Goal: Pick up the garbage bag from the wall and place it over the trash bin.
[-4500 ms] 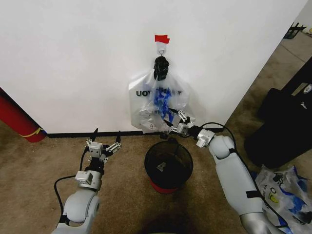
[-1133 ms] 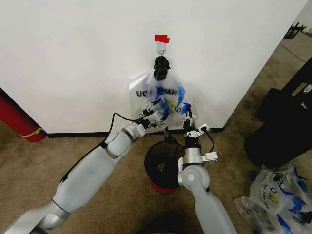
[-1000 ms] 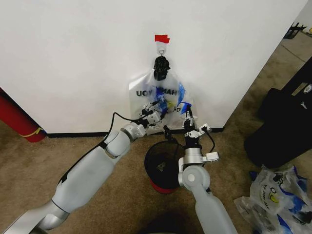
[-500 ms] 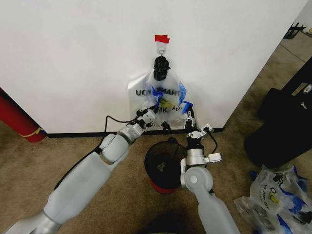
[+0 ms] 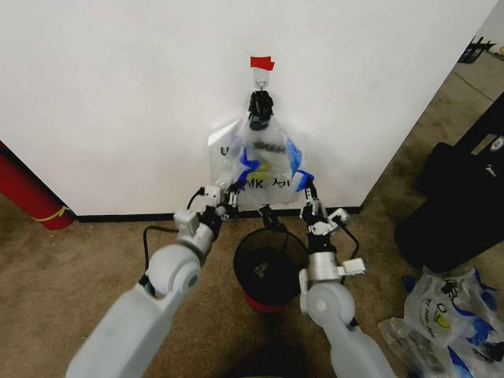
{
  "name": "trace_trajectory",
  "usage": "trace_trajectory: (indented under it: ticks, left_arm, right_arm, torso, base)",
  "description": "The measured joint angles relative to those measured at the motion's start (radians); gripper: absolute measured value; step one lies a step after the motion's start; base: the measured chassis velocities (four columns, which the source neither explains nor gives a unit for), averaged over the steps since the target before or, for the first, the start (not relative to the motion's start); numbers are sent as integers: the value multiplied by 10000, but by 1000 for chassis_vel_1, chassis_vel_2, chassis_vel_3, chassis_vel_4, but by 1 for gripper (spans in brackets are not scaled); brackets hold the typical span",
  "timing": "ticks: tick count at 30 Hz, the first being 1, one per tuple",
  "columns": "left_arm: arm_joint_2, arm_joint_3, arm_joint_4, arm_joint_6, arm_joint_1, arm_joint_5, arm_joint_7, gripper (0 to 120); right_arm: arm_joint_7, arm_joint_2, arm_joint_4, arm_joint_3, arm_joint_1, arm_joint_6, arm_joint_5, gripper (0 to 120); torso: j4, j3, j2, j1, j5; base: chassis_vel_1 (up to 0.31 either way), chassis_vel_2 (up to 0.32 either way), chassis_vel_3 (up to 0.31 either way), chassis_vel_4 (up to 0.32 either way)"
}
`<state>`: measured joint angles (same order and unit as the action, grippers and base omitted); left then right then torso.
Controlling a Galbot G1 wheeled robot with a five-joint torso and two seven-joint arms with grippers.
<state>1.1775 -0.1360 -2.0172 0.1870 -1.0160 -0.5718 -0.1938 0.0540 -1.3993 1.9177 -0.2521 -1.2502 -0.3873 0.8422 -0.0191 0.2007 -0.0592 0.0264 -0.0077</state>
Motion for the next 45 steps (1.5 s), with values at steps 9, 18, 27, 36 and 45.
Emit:
trace_trajectory:
  ticks: [9,18,27,36,45]
  left_arm:
    - [508,-162,-806,-727,-1157,-305,-676,0]
    - [497,-804,-1581,-1329,-2897,208,-998,0]
    - [521,-1261,-2170,-1762,-3742,975,-1131,0]
    - [492,-1655,-2167,-2176,-4450,1228,-1426,0]
    - [476,-1638,-3404,-2787,-4349,633,-1312,0]
  right_arm:
    - [-144,320,834,-313,-2222,-678,-1960,0]
    - [47,616,1198,-340,-3811,-1625,-3604,0]
    - [174,448,1606,-552,-4607,-2054,-4441,0]
    - [168,732,1609,-510,-5250,-2418,-5163,0]
    - [150,358,3038,-525,-4968,-2376,-4770,0]
  torso:
    - [0,0,-1,0,-4]
    - [-2,0,-1,1,-4]
    - [-3,0,-1,1,-3]
    - [-2,2,-1,2,-4]
    - [-3,2,-1,2,-3]
  base:
    - [0,0,0,0]
    - [0,0,0,0]
    - [0,0,0,0]
    - [0,0,0,0]
    - [0,0,0,0]
